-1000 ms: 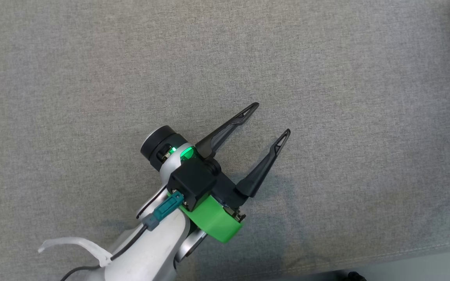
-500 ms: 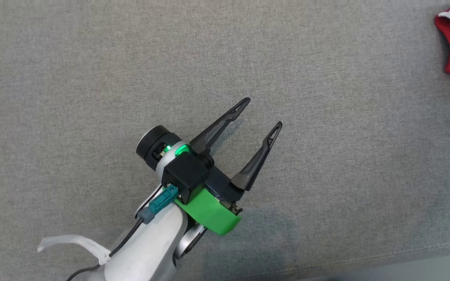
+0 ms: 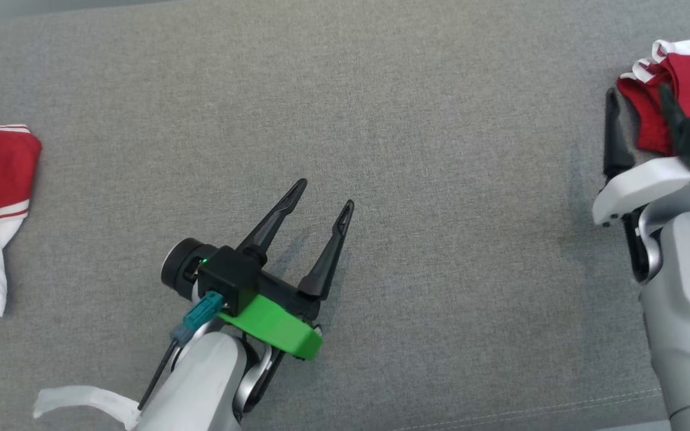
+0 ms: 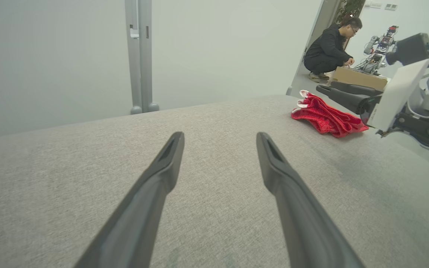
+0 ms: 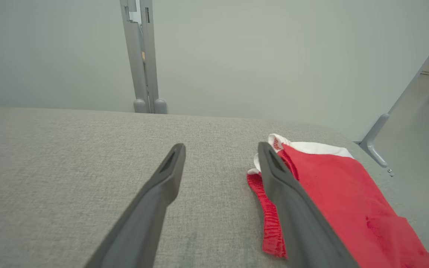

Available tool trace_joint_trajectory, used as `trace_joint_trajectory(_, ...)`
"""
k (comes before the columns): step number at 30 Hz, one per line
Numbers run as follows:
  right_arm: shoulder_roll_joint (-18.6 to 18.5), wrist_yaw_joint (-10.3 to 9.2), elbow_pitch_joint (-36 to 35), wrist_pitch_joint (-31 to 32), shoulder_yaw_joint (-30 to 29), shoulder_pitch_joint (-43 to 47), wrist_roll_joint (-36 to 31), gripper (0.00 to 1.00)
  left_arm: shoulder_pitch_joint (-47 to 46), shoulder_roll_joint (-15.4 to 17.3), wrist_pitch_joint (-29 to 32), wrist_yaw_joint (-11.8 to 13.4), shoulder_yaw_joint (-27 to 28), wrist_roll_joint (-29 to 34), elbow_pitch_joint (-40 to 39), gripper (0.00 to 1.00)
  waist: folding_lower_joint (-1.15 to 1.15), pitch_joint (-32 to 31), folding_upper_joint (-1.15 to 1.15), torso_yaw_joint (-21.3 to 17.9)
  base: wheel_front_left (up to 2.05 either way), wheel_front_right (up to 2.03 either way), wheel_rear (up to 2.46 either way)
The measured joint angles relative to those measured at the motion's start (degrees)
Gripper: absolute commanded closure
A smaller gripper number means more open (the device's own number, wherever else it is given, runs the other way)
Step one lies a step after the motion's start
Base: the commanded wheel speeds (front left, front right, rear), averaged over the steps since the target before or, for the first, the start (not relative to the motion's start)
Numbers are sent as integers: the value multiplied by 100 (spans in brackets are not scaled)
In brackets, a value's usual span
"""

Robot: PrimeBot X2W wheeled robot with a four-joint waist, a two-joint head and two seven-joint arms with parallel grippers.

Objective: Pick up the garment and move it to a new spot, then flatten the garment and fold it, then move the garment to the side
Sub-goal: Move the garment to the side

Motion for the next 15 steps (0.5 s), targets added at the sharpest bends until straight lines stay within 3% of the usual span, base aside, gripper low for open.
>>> trace_joint_trajectory(7,214,0,-312,0,689,846,628,0,463,-43,0,0,845,198,420,0,0,-493,0,155,0,0,0)
trace_joint_trajectory(15,439,0,-600,0,1059,1606,909,0,985,-110,0,11,1829,504,759,0,0,-989,0,325,0,0,0)
